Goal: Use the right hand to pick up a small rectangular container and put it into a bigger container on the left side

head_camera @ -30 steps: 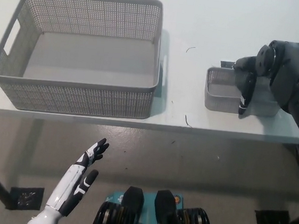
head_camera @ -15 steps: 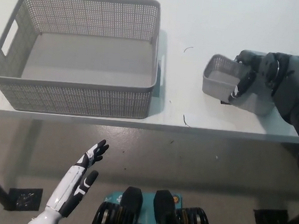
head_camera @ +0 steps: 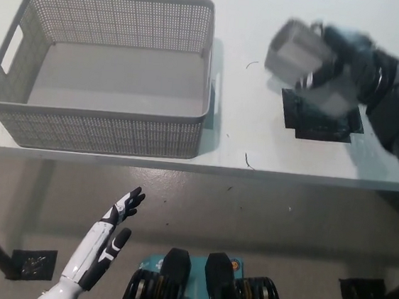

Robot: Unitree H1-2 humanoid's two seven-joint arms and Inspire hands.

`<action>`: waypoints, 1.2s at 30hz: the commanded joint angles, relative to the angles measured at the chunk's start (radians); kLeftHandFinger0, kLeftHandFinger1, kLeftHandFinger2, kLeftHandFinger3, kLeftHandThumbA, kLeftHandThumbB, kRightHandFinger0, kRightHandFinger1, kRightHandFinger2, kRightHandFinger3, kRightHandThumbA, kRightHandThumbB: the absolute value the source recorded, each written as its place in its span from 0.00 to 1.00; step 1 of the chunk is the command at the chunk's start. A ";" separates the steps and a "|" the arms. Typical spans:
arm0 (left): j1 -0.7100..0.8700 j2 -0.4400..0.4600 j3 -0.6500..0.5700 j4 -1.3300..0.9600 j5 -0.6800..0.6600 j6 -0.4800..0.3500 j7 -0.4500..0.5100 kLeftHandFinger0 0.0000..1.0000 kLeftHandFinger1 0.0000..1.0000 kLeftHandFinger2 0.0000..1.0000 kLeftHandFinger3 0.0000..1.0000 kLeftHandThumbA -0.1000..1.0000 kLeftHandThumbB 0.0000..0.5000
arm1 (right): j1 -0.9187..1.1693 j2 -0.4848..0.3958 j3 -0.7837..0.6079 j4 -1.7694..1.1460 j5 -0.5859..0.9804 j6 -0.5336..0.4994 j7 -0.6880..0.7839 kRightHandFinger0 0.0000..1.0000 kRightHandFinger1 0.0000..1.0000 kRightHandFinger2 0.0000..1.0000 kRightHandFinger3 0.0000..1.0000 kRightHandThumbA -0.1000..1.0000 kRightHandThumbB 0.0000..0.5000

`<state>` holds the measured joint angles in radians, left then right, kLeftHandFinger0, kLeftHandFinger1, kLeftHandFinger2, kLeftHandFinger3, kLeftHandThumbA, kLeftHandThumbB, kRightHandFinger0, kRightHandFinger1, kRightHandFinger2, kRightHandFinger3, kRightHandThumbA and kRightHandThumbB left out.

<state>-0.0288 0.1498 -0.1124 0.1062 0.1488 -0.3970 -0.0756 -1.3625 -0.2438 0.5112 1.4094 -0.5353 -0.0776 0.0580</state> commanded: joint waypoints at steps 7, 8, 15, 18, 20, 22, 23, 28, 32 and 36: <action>0.015 0.009 -0.011 -0.025 0.023 -0.028 -0.007 1.00 1.00 1.00 1.00 1.00 0.55 | -0.385 0.004 -0.057 -0.145 -0.007 -0.108 -0.176 0.00 0.46 0.86 1.00 0.00 0.32; 0.014 0.009 -0.012 -0.024 0.024 -0.028 -0.007 1.00 1.00 1.00 1.00 1.00 0.55 | -0.389 0.011 -0.054 -0.147 -0.012 -0.103 -0.180 0.00 0.45 0.87 0.98 0.00 0.33; 0.017 0.007 -0.021 -0.041 0.014 0.003 -0.023 1.00 1.00 1.00 1.00 1.00 0.56 | -0.433 0.122 -0.025 -0.114 -0.027 -0.153 -0.186 0.01 0.44 0.86 0.99 0.00 0.45; 0.015 0.010 -0.024 -0.041 0.027 0.002 -0.022 1.00 1.00 1.00 1.00 1.00 0.57 | -0.450 0.172 -0.010 -0.095 -0.036 -0.137 -0.185 0.00 0.42 0.86 0.92 0.00 0.42; 0.017 0.013 -0.028 -0.045 0.022 0.006 -0.028 1.00 1.00 1.00 1.00 1.00 0.59 | -0.454 0.216 0.000 -0.086 -0.041 -0.123 -0.189 0.00 0.33 0.71 0.58 0.00 0.45; 0.015 0.016 -0.030 -0.044 0.028 0.003 -0.029 1.00 1.00 1.00 1.00 1.00 0.57 | -0.449 0.256 0.014 -0.077 -0.052 -0.129 -0.221 0.00 0.21 0.61 0.42 0.00 0.44; 0.016 0.017 -0.032 -0.044 0.028 0.002 -0.031 1.00 1.00 1.00 1.00 1.00 0.58 | -0.448 0.282 0.024 -0.071 -0.061 -0.130 -0.233 0.00 0.22 0.62 0.41 0.00 0.47; 0.028 0.009 -0.039 -0.035 0.045 -0.005 -0.025 1.00 1.00 1.00 1.00 1.00 0.58 | -0.430 0.376 0.019 -0.044 -0.043 -0.109 -0.215 0.02 0.40 0.84 0.69 0.00 0.46; 0.025 0.013 -0.042 -0.039 0.042 0.000 -0.033 1.00 1.00 1.00 1.00 1.00 0.57 | -0.402 0.428 0.042 -0.017 -0.066 -0.107 -0.240 0.00 0.28 0.67 0.51 0.00 0.53; 0.028 0.017 -0.045 -0.045 0.052 0.011 -0.034 1.00 1.00 1.00 1.00 1.00 0.56 | -0.354 0.477 0.052 0.010 -0.064 -0.071 -0.211 0.00 0.24 0.66 0.69 0.00 0.51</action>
<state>-0.0046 0.1521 -0.1545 0.0958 0.1863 -0.3889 -0.1008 -1.7020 0.2141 0.5560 1.4083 -0.5888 -0.1754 -0.1163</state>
